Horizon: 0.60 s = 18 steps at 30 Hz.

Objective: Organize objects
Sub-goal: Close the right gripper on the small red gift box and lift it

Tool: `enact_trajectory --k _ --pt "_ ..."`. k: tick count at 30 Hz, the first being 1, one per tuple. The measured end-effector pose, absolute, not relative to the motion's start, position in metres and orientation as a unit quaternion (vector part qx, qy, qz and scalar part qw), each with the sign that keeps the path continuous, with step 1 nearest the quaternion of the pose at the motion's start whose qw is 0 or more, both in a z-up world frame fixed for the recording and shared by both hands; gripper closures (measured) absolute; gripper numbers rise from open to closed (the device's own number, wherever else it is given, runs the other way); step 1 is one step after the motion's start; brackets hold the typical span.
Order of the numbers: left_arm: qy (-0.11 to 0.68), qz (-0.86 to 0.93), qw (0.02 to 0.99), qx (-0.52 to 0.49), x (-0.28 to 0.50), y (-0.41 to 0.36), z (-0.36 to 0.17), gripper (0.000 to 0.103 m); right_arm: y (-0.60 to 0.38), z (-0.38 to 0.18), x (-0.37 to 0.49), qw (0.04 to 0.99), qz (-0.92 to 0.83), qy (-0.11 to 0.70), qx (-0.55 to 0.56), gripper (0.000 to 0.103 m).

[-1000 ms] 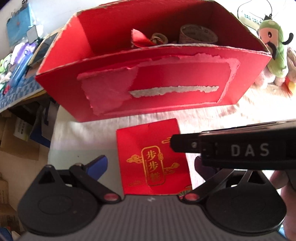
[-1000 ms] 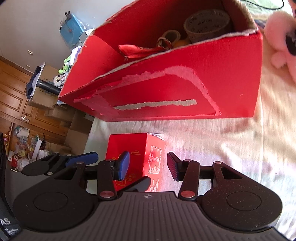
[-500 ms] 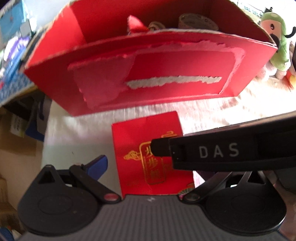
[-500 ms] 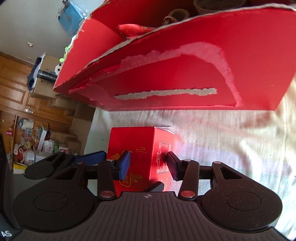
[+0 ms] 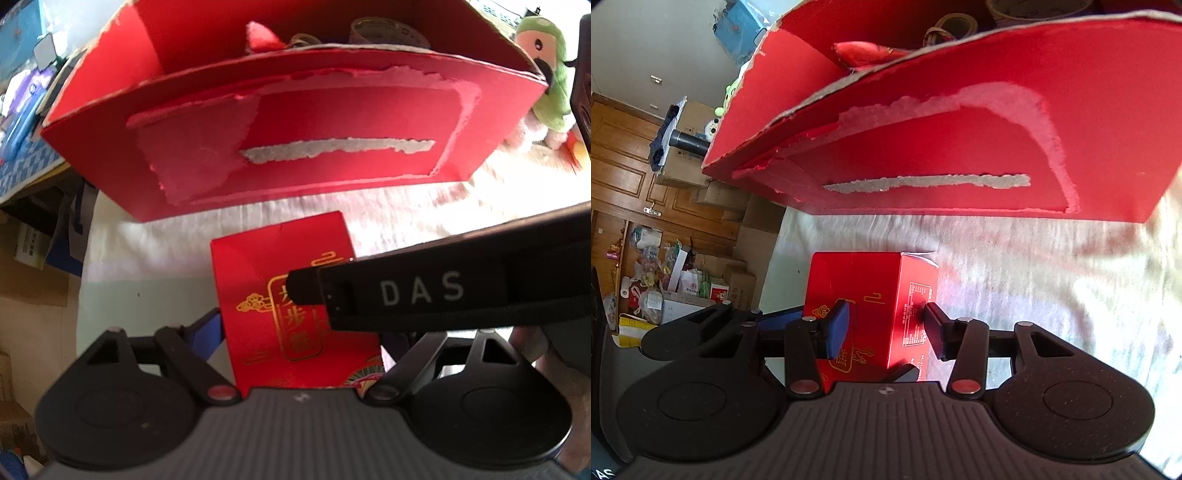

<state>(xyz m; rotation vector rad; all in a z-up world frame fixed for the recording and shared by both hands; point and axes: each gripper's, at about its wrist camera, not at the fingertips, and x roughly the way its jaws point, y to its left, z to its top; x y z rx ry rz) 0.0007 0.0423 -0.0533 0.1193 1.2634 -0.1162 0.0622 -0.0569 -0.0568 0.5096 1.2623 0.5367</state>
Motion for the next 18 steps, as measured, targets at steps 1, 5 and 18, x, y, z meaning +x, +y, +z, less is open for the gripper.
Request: enact_trajectory --k 1,5,18 --pt "0.588 -0.057 0.805 0.058 0.001 0.041 -0.052 0.017 -0.06 -0.056 0.061 0.745 0.243 0.575 0.235 0.055" --pt "0.579 -0.079 0.808 0.07 -0.001 0.03 -0.046 0.017 -0.075 -0.051 0.056 0.751 0.231 0.569 0.241 0.055" --pt "0.53 -0.202 0.803 0.183 -0.007 -0.061 -0.034 0.017 -0.158 -0.042 0.009 0.785 0.119 0.524 0.309 0.054"
